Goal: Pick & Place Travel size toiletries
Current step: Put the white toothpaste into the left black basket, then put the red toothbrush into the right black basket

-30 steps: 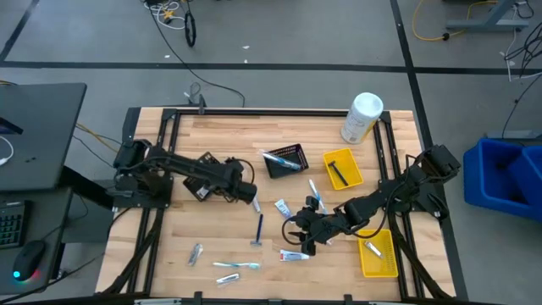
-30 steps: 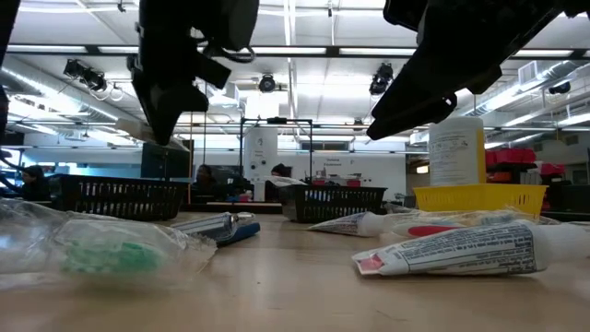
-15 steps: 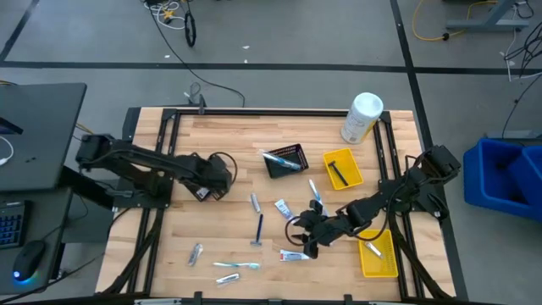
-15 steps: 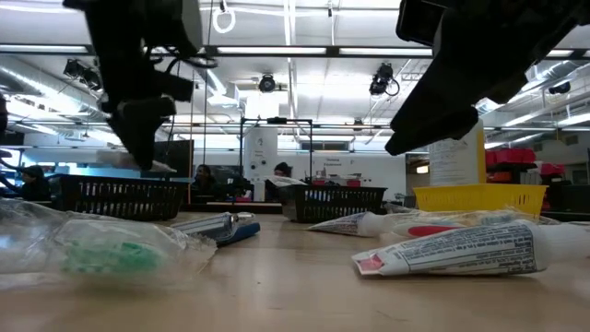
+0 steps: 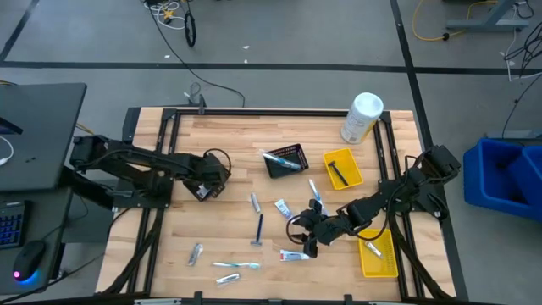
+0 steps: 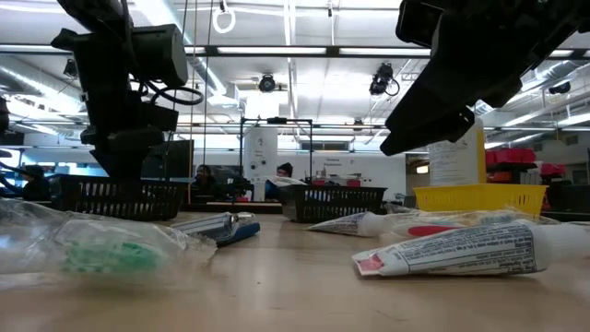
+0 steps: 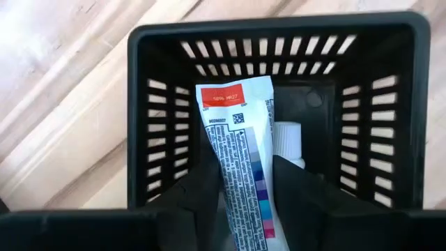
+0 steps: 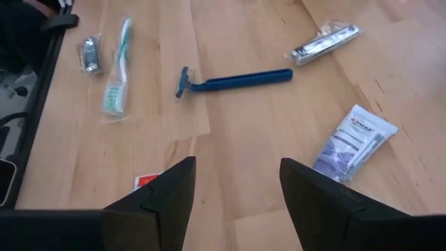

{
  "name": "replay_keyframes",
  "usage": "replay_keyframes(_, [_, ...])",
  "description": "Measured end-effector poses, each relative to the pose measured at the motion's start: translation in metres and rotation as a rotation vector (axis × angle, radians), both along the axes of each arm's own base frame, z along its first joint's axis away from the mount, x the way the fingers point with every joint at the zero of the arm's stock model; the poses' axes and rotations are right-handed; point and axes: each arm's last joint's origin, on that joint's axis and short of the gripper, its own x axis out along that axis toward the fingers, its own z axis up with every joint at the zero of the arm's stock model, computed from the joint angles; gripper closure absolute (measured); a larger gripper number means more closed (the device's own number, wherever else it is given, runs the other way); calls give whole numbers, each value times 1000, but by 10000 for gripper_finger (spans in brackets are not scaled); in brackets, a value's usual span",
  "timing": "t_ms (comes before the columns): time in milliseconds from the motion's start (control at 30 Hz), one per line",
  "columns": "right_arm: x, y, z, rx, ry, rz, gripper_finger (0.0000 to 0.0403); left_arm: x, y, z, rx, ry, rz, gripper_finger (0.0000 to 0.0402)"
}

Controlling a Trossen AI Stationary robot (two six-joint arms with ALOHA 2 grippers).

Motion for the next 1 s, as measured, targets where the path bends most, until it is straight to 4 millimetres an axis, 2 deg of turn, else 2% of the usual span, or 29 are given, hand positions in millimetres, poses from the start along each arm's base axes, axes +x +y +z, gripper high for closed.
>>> replay_keyframes(333, [-1, 0, -1, -4, 7, 0, 196, 1, 2, 0, -1, -5, 1, 198])
replay_keyframes(600, [-1, 0, -1, -3, 9, -1, 170, 3, 2, 3, 7, -34, -12, 187])
replay_keyframes(800, [-2, 0, -2, -8, 20, 0, 147, 15, -2, 22, 31, -108, -44, 195])
replay_keyframes(1000, [-2, -1, -3, -16, 34, 0, 142, 30, -22, 47, 85, -206, -120, 198])
